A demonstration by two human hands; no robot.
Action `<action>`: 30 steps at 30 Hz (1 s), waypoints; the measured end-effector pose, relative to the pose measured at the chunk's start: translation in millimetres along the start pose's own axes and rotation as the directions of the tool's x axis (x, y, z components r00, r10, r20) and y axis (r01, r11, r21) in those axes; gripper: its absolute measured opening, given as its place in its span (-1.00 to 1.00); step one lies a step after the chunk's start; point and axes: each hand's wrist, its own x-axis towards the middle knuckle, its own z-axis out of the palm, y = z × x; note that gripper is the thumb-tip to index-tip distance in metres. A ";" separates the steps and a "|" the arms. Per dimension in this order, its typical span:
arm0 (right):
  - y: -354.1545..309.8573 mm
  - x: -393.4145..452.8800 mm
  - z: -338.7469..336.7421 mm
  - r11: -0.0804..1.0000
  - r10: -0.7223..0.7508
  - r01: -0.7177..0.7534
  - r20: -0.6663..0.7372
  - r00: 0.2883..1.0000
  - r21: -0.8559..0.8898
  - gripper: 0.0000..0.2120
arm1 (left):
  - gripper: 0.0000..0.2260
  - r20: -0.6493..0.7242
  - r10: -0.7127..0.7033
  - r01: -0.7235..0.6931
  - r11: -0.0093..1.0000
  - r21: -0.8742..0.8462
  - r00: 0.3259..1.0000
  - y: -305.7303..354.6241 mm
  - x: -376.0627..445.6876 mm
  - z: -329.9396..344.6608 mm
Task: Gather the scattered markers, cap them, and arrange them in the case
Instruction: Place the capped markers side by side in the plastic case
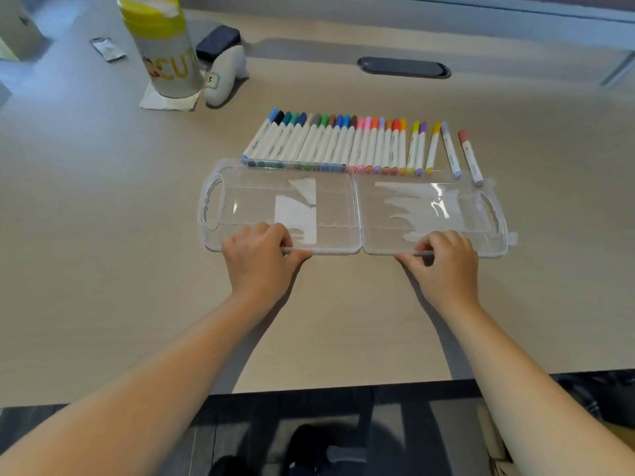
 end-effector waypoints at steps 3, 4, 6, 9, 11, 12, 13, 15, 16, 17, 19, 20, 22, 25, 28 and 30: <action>7.8 11.5 -3.3 1.000 0.002 -0.002 0.033 0.999 0.000 -0.71 | -0.70 0.042 -0.041 0.040 0.999 0.029 0.998 12.0 5.5 5.5; 9.9 13.6 -4.9 1.000 0.006 -0.006 0.047 0.999 0.001 -0.70 | -0.70 0.053 -0.049 0.048 0.998 0.033 0.997 14.2 6.5 6.7; 9.9 16.3 -8.2 1.000 0.010 -0.010 0.074 0.997 0.002 -0.71 | -0.72 0.096 -0.065 0.062 0.997 0.036 0.993 17.3 8.5 4.9; 0.4 17.7 -12.8 0.997 0.066 -0.071 0.117 0.991 0.039 -0.74 | -0.74 0.207 -0.083 0.099 0.993 -0.065 0.975 15.2 13.9 -6.7; -10.2 19.7 -13.1 0.990 0.120 -0.127 0.098 0.988 0.066 -0.75 | -0.74 0.220 -0.082 0.126 0.973 -0.193 0.972 8.6 21.9 -20.0; -16.7 21.4 -12.5 0.986 0.146 -0.152 0.078 0.986 0.072 -0.75 | -0.72 0.215 -0.072 0.121 0.968 -0.220 0.974 2.6 27.4 -27.8; -24.1 24.0 -11.7 0.982 0.167 -0.172 0.059 0.984 0.082 -0.76 | -0.70 0.212 -0.057 0.104 0.970 -0.219 0.976 -5.1 34.1 -35.5; -39.8 31.9 -8.5 0.976 0.179 -0.184 0.057 0.982 0.119 -0.79 | -0.63 0.246 -0.015 0.055 0.987 -0.153 0.969 -25.2 51.1 -49.0; -47.9 36.3 -6.3 0.974 0.175 -0.184 0.073 0.982 0.135 -0.80 | -0.57 0.298 -0.003 0.029 0.996 -0.082 0.955 -36.8 60.8 -54.2; -55.5 40.2 -3.4 0.972 0.169 -0.181 0.089 0.982 0.147 -0.81 | -0.50 0.366 0.003 -0.005 1.000 0.006 0.931 -47.9 71.1 -58.3; -69.9 48.7 4.8 0.971 0.157 -0.174 0.113 0.981 0.167 -0.79 | -0.34 0.524 0.007 -0.102 0.983 0.153 0.852 -69.7 91.0 -62.8; -77.0 52.5 9.7 0.970 0.154 -0.174 0.122 0.980 0.172 -0.77 | -0.25 0.595 0.012 -0.153 0.970 0.187 0.803 -79.0 99.6 -64.1; -91.7 60.1 19.0 0.971 0.151 -0.174 0.144 0.978 0.163 -0.73 | -0.02 0.677 0.057 -0.244 0.952 0.184 0.734 -96.3 112.6 -63.6; -117.6 75.7 30.9 0.984 0.099 -0.121 0.159 0.982 0.133 -0.68 | 0.05 0.729 0.165 -0.406 0.899 0.166 0.664 -118.7 124.4 -59.7; -145.8 96.6 43.4 0.989 0.042 -0.066 0.182 0.982 0.130 -0.68 | -0.10 0.730 0.249 -0.501 0.853 0.146 0.637 -131.5 127.7 -57.0; -164.3 111.3 54.6 0.992 0.008 -0.033 0.203 0.979 0.119 -0.69 | -0.12 0.698 0.284 -0.506 0.853 0.129 0.657 -136.4 124.6 -53.3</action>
